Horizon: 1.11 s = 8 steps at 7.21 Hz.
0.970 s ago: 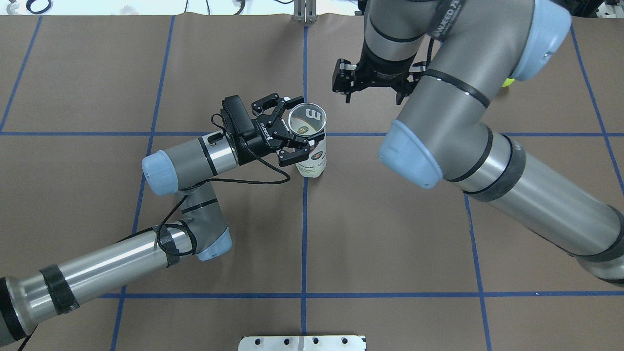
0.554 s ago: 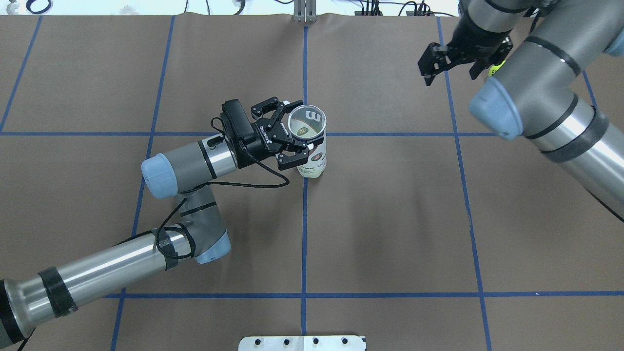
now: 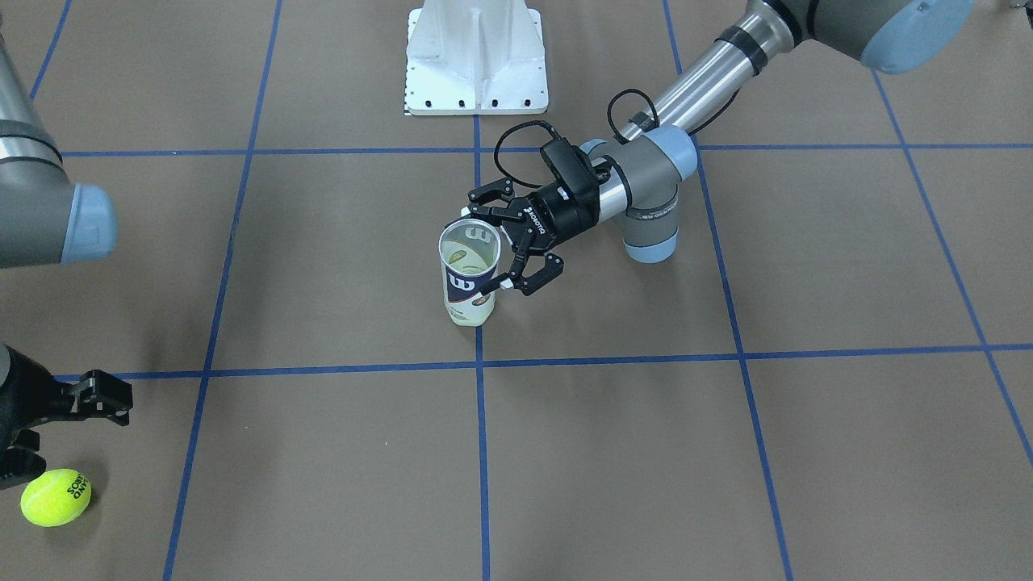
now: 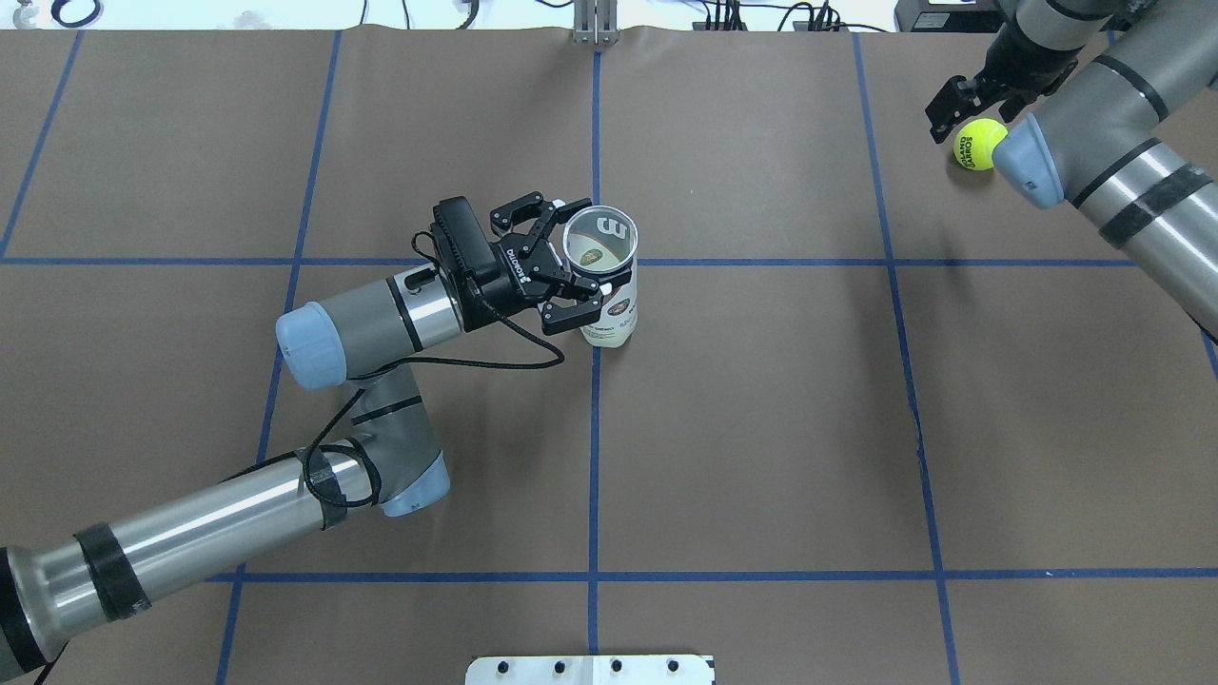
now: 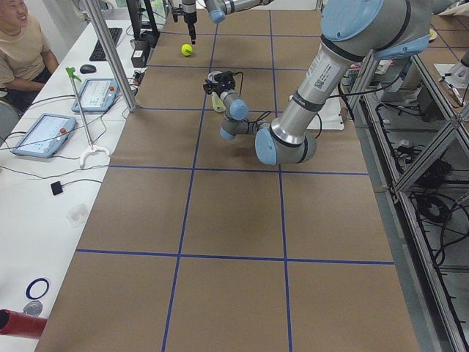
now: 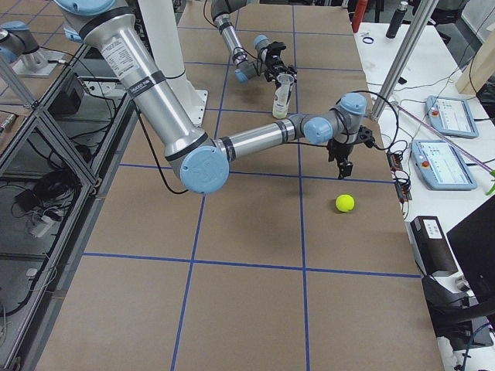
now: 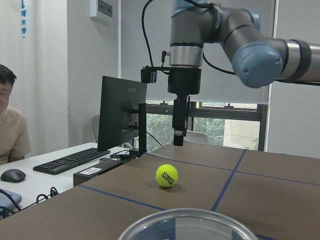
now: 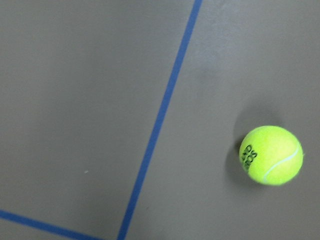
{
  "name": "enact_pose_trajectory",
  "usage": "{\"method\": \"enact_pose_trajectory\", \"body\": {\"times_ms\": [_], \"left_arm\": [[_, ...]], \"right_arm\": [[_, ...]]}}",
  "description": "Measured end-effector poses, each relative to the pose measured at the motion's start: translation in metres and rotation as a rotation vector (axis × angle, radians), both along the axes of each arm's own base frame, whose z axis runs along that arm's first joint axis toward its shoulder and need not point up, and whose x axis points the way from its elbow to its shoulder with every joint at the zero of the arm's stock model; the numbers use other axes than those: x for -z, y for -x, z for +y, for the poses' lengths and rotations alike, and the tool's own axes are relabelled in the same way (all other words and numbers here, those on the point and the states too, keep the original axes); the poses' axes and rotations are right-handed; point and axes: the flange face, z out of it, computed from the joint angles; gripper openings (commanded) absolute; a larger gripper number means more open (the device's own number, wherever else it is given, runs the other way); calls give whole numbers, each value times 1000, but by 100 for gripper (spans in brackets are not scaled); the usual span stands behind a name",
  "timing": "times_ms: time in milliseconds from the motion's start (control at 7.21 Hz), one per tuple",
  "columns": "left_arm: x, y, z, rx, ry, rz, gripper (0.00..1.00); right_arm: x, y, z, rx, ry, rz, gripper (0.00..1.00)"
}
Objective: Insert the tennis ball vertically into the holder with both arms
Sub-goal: 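Move the right gripper to the second yellow tennis ball, then close the right gripper on the second ball and lift it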
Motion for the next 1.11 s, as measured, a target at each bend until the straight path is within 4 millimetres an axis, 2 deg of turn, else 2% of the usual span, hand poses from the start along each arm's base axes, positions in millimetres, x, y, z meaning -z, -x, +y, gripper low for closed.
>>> {"method": "enact_pose_trajectory", "body": {"times_ms": [139, 277, 416, 554, 832, 970, 1109], "left_arm": [[0, 0, 0, 0, 0, 0, 99], [0, 0, 0, 0, 0, 0, 99], [0, 0, 0, 0, 0, 0, 99], [0, 0, 0, 0, 0, 0, 99], [1, 0, 0, -1, -1, 1, 99], [2, -1, 1, -1, -2, 1, 99], [2, -1, 1, -1, -2, 2, 99]], "right_arm": [[-35, 1, -8, -6, -31, 57, 99], [-61, 5, -13, -8, -55, 133, 99], [-73, 17, -20, -5, -73, 205, 99], [-77, 33, -29, -3, -89, 251, 99], [-83, 50, -32, 4, -103, 278, 98], [-88, 53, -29, 6, -104, 291, 65], [-95, 54, -26, 6, -104, 307, 5]]}}
